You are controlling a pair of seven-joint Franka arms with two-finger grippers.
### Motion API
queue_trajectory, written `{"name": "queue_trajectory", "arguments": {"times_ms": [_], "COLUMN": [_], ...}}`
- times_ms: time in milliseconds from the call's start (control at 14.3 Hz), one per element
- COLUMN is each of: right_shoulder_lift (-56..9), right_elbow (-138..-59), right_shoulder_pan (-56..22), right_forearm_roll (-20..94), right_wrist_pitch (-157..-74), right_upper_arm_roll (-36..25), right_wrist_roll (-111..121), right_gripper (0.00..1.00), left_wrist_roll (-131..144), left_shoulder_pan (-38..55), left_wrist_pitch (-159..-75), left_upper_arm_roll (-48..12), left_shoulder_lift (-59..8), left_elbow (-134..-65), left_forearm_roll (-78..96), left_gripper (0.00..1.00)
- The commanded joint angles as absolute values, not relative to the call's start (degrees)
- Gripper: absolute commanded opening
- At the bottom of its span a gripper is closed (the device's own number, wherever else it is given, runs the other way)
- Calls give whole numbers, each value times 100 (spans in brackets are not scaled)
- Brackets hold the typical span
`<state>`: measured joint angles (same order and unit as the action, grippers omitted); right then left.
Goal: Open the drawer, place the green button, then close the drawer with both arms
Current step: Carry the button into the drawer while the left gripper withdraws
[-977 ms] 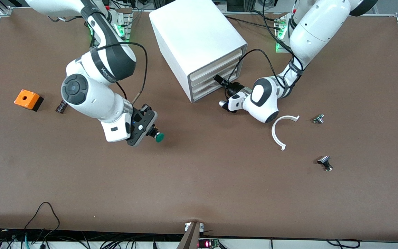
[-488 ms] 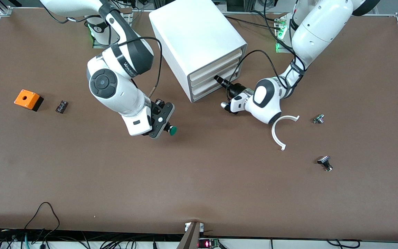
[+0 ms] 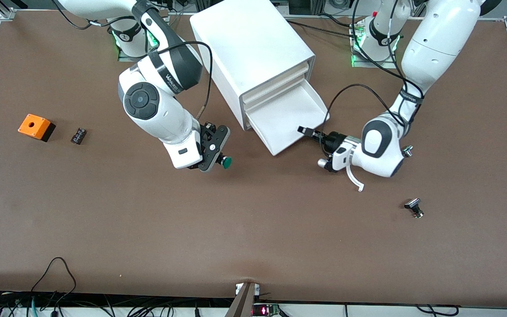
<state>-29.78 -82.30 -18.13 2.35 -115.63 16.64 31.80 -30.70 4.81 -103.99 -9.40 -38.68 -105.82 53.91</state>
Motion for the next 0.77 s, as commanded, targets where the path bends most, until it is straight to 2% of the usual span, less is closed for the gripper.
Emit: {"name": "queue_trajectory", "arguments": {"times_ms": [0, 70, 488, 698], "right_shoulder_lift": [-3172, -3190, -3577, -3682], "right_elbow": [-7823, -7753, -7059, -6926], "right_shoulder_pan": [-2100, -2222, -3268, -3436], "right_forearm_roll": [149, 149, -25, -44], "right_wrist_pitch": [-11443, -11443, -11470, -11513], "right_upper_arm_roll": [1670, 1679, 1556, 1556], "right_wrist_roll": [3103, 3103, 3085, 3155], "right_gripper": [8, 8, 8, 8], "left_wrist_roll": [-2874, -2891, -2839, -2516], "left_shoulder_pan": [422, 361, -95, -455], "left_wrist_pitch": [-10503, -10477, -10231, -9984], "left_upper_arm_roll": [-756, -756, -765, -756], "left_shoulder_lift": [-3762, -3675, -2753, -2173], "left_elbow": [-10345, -10336, -10318, -10310], "left_forearm_roll": [5186, 5168, 3983, 3194], "left_gripper": [94, 100, 100, 100]}}
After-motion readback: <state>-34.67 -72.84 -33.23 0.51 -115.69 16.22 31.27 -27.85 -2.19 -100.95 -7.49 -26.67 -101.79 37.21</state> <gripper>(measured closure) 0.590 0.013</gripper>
